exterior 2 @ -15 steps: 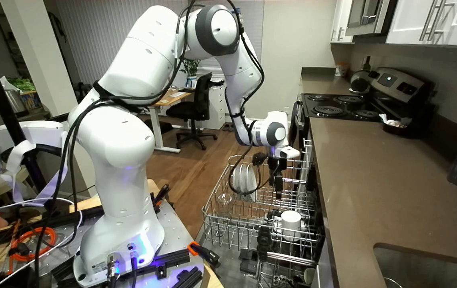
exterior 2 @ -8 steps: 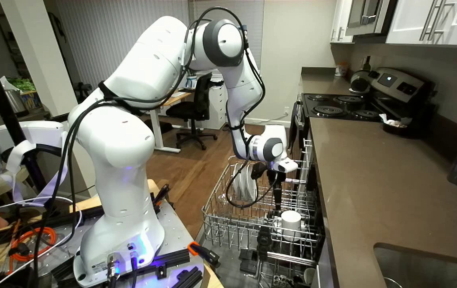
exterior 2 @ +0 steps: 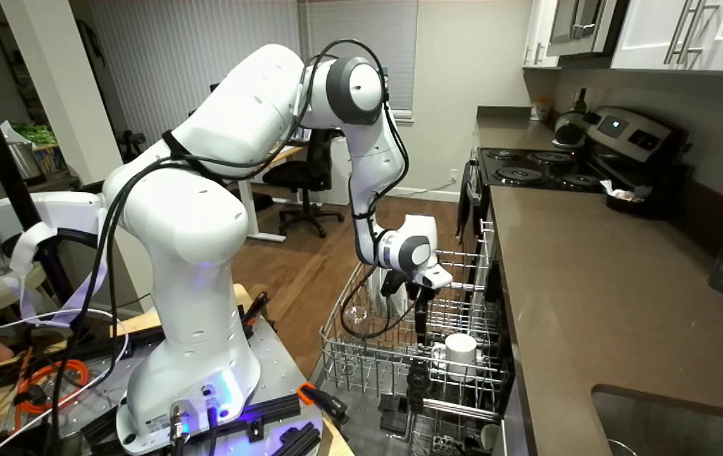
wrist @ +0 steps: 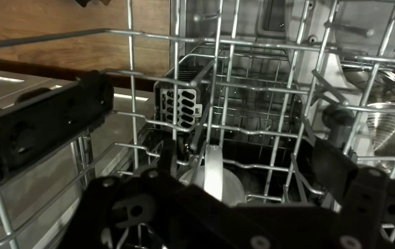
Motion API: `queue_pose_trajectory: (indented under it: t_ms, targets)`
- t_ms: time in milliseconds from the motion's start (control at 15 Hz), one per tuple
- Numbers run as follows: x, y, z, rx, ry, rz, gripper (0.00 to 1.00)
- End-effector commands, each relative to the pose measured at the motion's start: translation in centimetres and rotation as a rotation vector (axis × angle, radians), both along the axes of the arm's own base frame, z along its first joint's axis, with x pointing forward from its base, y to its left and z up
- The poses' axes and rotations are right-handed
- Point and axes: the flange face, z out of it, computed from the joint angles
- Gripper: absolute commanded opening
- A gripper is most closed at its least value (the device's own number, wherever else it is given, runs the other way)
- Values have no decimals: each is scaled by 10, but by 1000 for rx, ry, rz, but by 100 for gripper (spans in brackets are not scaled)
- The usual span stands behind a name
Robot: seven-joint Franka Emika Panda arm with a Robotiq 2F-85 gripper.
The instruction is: Move the cups to the back left corner of the dishwater
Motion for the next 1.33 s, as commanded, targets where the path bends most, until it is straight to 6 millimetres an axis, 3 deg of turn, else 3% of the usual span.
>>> queue_pose_trajectory:
  t_ms: [0, 467, 533, 600, 733, 800, 933, 1000, 1267]
  targets:
    - [1, -9, -1, 13, 2, -6, 100]
    - [-4, -74, 2, -9, 29, -55, 100]
    - [-3, -81, 2, -7, 26, -58, 91]
    - [-2, -86, 2, -3, 23, -63, 74]
    - [2, -88, 1, 7, 17, -66, 66]
    - [4, -84, 0, 10, 15, -63, 74]
    - [6, -79, -1, 16, 10, -63, 76]
    - [6, -77, -2, 16, 9, -64, 73]
    - [9, -70, -3, 14, 7, -60, 89]
